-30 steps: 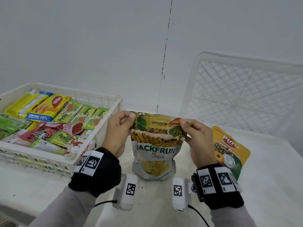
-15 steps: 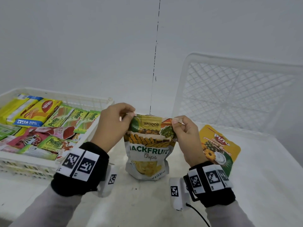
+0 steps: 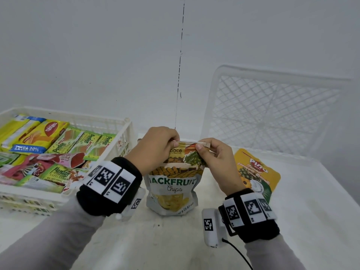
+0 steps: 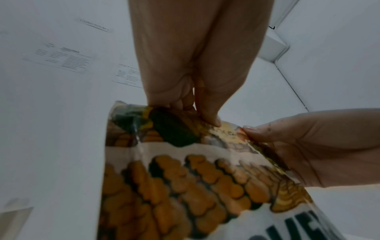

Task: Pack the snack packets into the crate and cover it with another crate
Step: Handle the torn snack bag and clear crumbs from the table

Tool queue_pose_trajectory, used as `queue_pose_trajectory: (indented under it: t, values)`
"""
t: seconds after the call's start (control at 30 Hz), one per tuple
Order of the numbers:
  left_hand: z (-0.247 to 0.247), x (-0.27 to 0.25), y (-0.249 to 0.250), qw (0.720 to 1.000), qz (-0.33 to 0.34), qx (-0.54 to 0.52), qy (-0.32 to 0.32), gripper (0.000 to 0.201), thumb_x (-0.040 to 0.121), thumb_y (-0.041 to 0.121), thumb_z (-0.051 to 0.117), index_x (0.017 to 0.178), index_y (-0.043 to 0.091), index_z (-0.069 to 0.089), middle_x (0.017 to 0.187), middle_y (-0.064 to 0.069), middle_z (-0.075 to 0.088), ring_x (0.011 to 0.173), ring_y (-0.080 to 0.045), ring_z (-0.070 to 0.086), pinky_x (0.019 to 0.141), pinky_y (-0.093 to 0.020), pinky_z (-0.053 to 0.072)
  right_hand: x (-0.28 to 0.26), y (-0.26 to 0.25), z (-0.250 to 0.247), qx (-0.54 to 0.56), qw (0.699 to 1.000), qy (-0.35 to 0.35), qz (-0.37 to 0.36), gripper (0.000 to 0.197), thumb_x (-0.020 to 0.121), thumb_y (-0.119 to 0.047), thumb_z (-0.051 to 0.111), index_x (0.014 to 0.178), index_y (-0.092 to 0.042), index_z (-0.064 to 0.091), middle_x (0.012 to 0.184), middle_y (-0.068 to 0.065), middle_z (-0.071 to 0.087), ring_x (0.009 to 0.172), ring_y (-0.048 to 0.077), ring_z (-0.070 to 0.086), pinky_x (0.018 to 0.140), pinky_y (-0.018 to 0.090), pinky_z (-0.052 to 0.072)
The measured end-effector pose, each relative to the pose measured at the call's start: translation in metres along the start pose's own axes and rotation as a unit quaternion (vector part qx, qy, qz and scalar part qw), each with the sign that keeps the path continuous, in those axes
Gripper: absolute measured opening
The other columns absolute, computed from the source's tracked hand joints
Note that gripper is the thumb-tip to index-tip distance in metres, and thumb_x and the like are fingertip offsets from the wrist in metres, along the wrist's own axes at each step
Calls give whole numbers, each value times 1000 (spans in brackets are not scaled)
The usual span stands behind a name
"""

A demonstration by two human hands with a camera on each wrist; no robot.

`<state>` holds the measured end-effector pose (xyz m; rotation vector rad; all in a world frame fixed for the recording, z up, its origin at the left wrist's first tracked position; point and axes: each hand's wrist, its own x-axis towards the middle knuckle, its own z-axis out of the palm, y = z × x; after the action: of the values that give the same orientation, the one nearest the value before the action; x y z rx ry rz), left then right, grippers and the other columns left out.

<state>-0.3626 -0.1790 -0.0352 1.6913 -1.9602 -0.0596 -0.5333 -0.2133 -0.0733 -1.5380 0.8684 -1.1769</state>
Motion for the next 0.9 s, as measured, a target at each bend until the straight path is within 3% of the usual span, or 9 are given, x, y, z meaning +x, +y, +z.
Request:
queue_pose_trajectory:
  t: [0.07, 0.2, 0.3, 0.43, 0.5, 0.6, 0.7, 0.83, 0.9]
  values:
    - [2, 0, 0, 1000, 11, 8, -4, 15, 95, 16, 50, 95, 7, 63, 83, 2, 53, 79, -14, 45, 65, -21, 24, 1, 1, -1, -21, 1000, -3, -4, 10, 92, -10, 57, 84, -7, 62, 74, 5, 64, 66, 15, 61, 62, 37, 50]
    - [5, -1, -1, 1000, 22, 15, -2, 15, 95, 15, 48, 96, 7, 60, 85, -1, 54, 80, -14, 44, 65, -22, 23, 4, 5, 0, -62, 998, 9, -16, 15, 92, -13, 58, 78, -17, 62, 75, 3, 65, 70, 14, 62, 66, 36, 52]
    - [6, -2, -2, 1000, 22, 2, 2, 13, 95, 16, 47, 97, 9, 58, 85, 1, 52, 80, -15, 45, 64, -22, 24, 6, 3, 1, -51, 998, 15, -24, 12, 89, -11, 61, 80, -16, 64, 76, 2, 66, 68, 10, 63, 64, 31, 53]
    - [8, -6, -3, 999, 45, -14, 2, 10, 95, 19, 47, 93, 13, 55, 83, 3, 53, 79, -16, 48, 66, -25, 30, 10, -1, 2, -97, 994, -31, -48, 5, 86, -14, 66, 82, -15, 68, 78, 3, 68, 76, 18, 65, 69, 35, 53]
    - [10, -7, -2, 998, 62, 5, 1, 12, 96, 21, 44, 92, 14, 53, 83, 3, 51, 79, -17, 48, 67, -29, 33, 13, -3, 2, -133, 988, -43, -60, 10, 87, -14, 65, 78, -19, 67, 74, -2, 67, 74, 14, 63, 68, 32, 51]
    - [14, -6, -3, 994, 90, 58, 10, 16, 97, 20, 40, 92, 12, 53, 85, 1, 49, 80, -20, 47, 67, -30, 30, 15, -3, 0, -172, 982, -42, -70, 14, 87, -16, 65, 74, -22, 65, 71, -3, 66, 72, 14, 61, 67, 33, 49]
    - [18, -7, 0, 995, 100, 25, 13, 16, 97, 16, 41, 97, 8, 55, 90, -4, 53, 83, -20, 48, 71, -31, 36, 14, -2, -1, -187, 980, -21, -66, 17, 85, -18, 67, 70, -24, 63, 68, -4, 65, 69, 13, 60, 65, 32, 48]
    - [20, -9, -1, 998, 58, -11, -8, 19, 99, 29, 37, 89, 16, 46, 79, 3, 51, 73, -16, 47, 62, -28, 33, 7, -1, 3, -170, 984, -1, -62, 16, 82, -21, 70, 67, -23, 65, 66, -3, 65, 67, 13, 61, 60, 28, 47]
    - [19, -11, -1, 998, 58, -21, -17, 17, 98, 30, 38, 86, 19, 42, 74, 5, 49, 69, -15, 46, 58, -27, 30, 4, -1, 1, -154, 987, -12, -49, 14, 82, -24, 71, 70, -16, 69, 69, 5, 69, 70, 22, 64, 62, 33, 49]
